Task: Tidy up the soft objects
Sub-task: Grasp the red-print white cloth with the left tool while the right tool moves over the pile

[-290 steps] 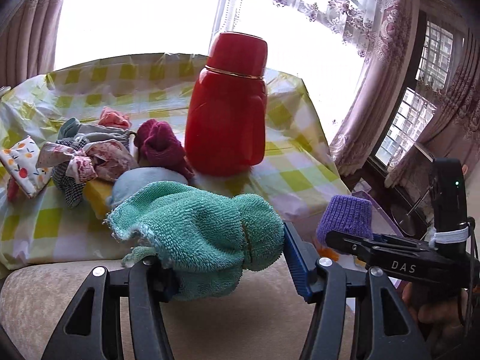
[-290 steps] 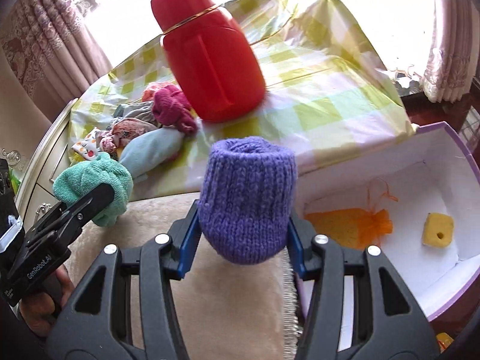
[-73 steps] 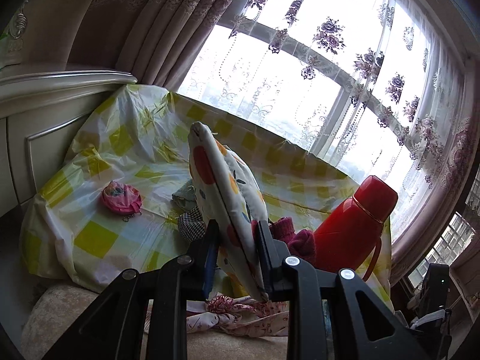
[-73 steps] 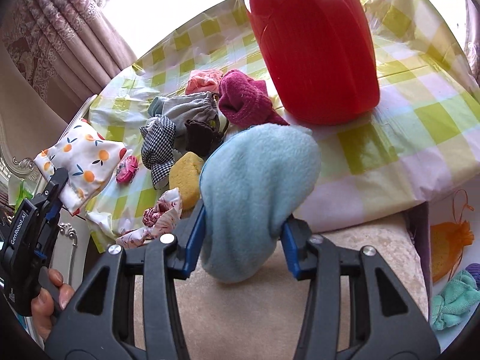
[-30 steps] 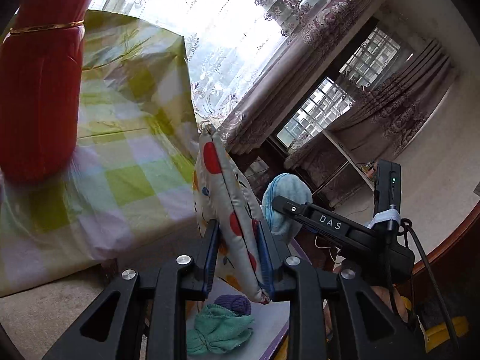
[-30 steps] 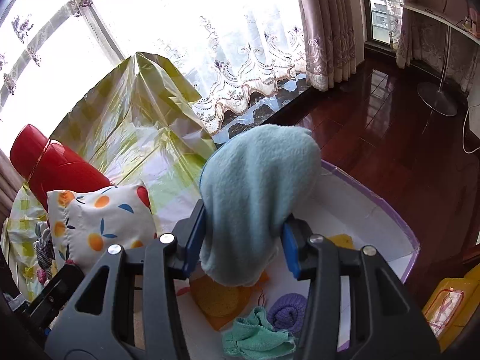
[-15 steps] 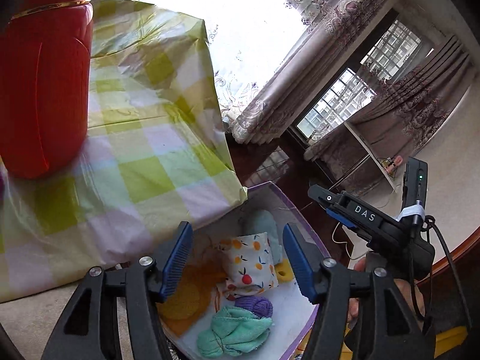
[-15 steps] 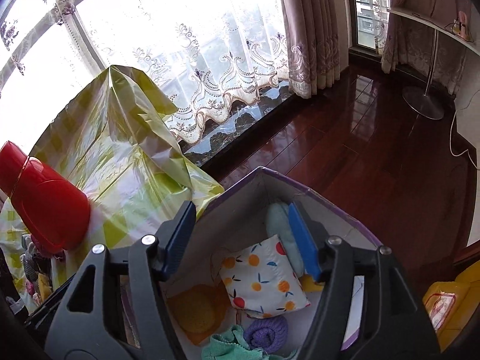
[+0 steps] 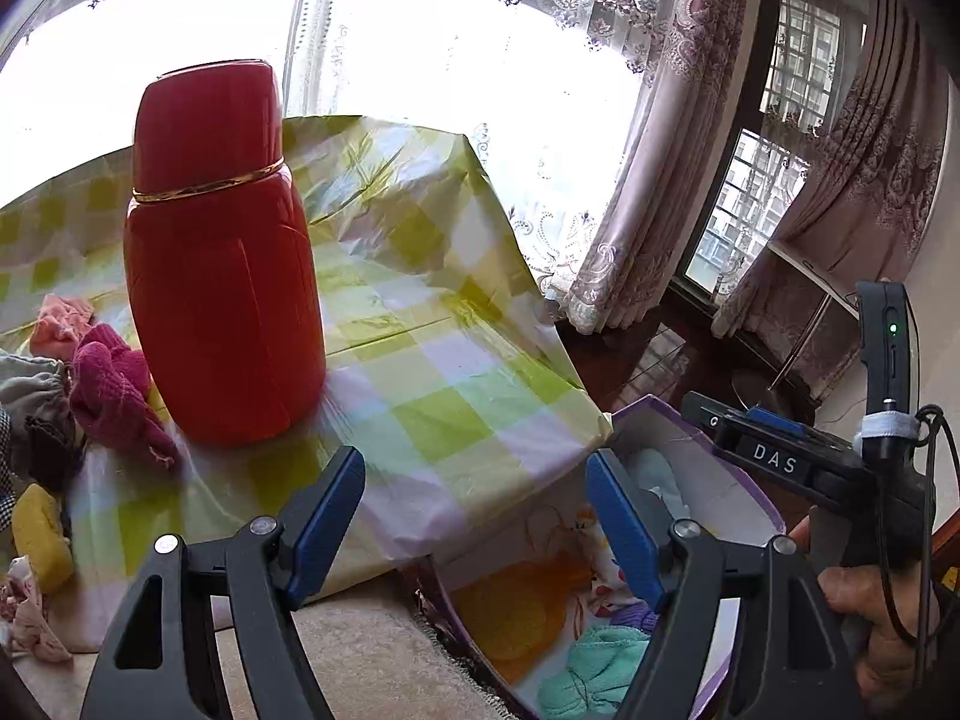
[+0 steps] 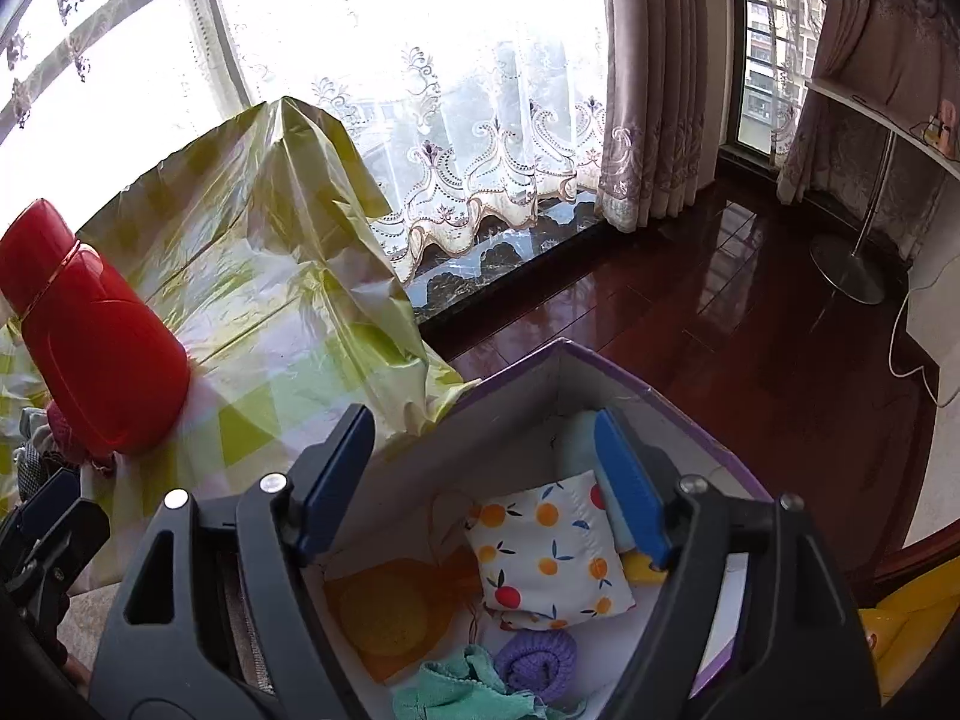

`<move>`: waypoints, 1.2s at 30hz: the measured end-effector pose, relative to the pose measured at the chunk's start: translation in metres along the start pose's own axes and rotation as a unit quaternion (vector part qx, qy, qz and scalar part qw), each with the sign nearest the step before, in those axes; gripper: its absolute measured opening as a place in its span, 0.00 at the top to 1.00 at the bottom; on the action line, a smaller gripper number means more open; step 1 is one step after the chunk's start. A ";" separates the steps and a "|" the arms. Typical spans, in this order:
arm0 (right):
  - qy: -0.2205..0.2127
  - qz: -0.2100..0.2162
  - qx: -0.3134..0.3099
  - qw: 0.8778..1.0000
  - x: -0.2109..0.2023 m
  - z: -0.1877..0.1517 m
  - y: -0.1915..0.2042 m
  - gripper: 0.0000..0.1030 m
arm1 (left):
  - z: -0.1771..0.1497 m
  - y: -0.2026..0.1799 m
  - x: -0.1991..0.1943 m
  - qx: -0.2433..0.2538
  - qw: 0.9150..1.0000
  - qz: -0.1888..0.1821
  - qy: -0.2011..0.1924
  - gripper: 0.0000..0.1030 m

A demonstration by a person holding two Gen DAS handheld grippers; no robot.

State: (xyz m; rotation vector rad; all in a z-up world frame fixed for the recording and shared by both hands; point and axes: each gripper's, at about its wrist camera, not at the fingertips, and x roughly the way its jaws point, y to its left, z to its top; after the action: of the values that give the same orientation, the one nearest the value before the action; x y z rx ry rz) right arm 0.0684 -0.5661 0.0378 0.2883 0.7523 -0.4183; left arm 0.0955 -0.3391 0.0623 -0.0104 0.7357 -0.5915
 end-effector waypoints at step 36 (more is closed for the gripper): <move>0.132 0.221 -0.222 0.941 -0.011 -0.088 0.243 0.24 | -0.095 0.252 -0.129 -0.284 0.946 0.158 0.012 0.32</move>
State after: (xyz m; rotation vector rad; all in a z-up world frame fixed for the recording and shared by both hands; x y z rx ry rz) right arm 0.1218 -0.3143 0.0090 0.0807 0.9905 0.2236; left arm 0.0868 -0.0435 0.0191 -0.4122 0.8905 -0.0583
